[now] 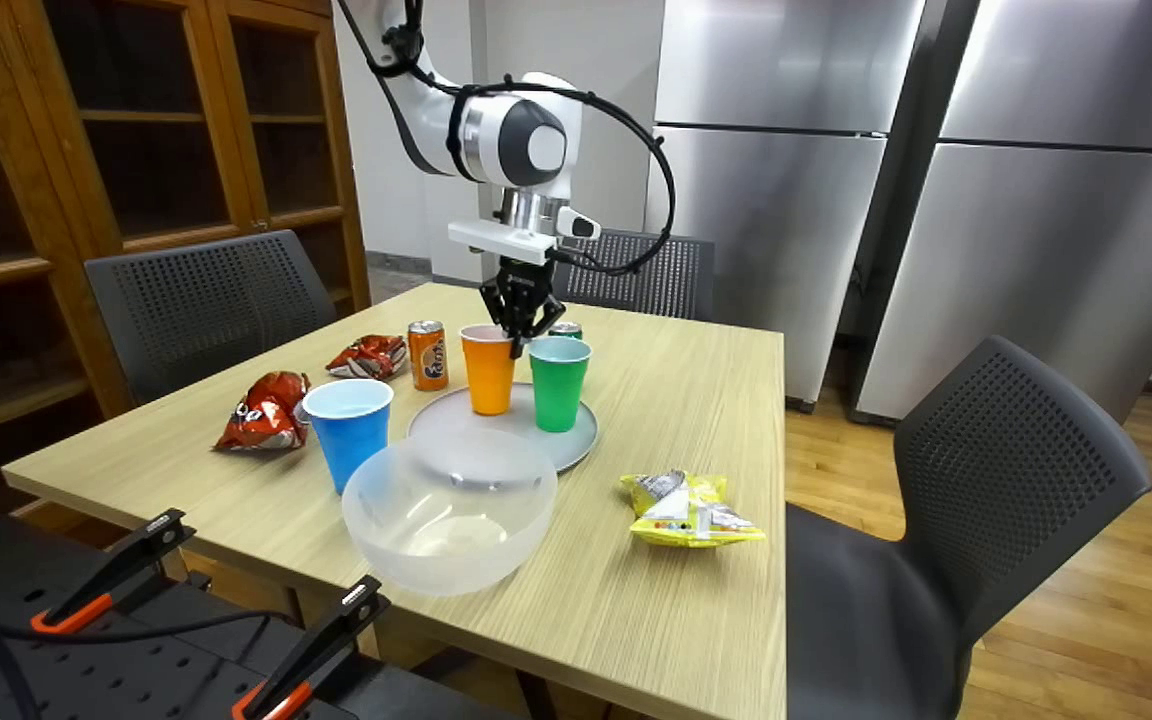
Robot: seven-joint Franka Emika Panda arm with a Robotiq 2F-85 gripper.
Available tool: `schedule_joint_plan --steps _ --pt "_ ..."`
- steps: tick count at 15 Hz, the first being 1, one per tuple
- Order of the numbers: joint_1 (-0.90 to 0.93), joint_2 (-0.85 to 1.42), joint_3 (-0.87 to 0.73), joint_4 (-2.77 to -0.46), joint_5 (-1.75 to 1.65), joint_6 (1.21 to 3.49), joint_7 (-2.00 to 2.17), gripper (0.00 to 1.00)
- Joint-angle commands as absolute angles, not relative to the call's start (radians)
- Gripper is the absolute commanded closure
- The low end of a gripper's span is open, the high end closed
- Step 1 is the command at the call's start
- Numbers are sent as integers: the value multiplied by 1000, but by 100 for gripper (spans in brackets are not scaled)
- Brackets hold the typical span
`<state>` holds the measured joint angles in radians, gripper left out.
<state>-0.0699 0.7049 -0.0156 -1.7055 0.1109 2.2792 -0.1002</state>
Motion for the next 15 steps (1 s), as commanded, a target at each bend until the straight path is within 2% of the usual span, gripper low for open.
schedule_joint_plan --steps 1,9,10,15 --pt "-78 710 -10 -1679 92 2243 -102 62" --pt "-79 699 -3 -1699 96 2246 -111 4" --pt "-80 698 -1 -1700 97 2242 -114 0" --pt "-81 691 9 -1708 100 2230 -125 0"
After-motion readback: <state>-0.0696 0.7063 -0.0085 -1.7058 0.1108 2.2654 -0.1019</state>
